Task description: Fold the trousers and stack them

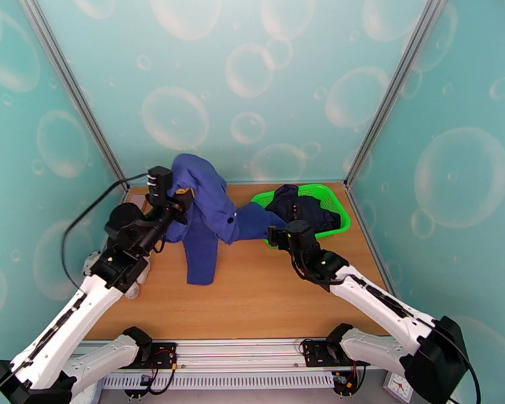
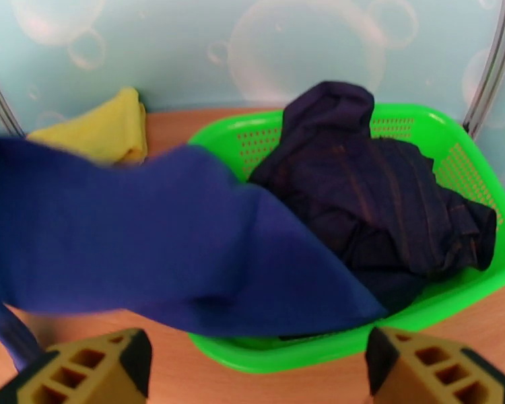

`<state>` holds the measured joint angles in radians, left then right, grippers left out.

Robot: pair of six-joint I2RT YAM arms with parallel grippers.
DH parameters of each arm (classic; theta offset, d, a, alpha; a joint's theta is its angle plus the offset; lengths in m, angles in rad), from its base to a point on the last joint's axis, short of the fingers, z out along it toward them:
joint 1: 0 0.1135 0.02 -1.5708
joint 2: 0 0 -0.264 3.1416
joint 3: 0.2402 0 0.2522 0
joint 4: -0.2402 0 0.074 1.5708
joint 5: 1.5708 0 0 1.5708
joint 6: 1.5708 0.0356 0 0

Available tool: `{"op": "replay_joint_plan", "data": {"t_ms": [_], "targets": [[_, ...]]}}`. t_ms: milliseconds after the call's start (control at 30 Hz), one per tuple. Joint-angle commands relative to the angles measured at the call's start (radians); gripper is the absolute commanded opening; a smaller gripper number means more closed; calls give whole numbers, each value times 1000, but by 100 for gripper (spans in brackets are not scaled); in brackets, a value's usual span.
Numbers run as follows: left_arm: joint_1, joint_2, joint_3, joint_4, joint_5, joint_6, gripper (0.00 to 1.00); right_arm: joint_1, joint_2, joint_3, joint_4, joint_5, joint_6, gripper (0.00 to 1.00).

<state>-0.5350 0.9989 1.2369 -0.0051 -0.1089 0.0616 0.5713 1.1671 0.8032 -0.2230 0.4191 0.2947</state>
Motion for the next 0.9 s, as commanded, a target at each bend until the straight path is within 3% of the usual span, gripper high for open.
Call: {"op": "replay_joint_plan", "data": {"t_ms": [0,167,367,600,867], "targets": [[4,-24,206,82,-133,14,0,-23,17,-36,76,-19,-6,87],[12,87,489,39,-159,52,0,-29,72,-56,119,-65,-35,87],[14,190,675,-19,-122,10,0,-32,117,-75,172,-89,-67,88],[14,136,352,71,-41,-12,0,-15,276,0,188,-112,-101,85],[10,20,-10,108,-32,-2,0,-13,432,110,148,-88,-119,69]]}}
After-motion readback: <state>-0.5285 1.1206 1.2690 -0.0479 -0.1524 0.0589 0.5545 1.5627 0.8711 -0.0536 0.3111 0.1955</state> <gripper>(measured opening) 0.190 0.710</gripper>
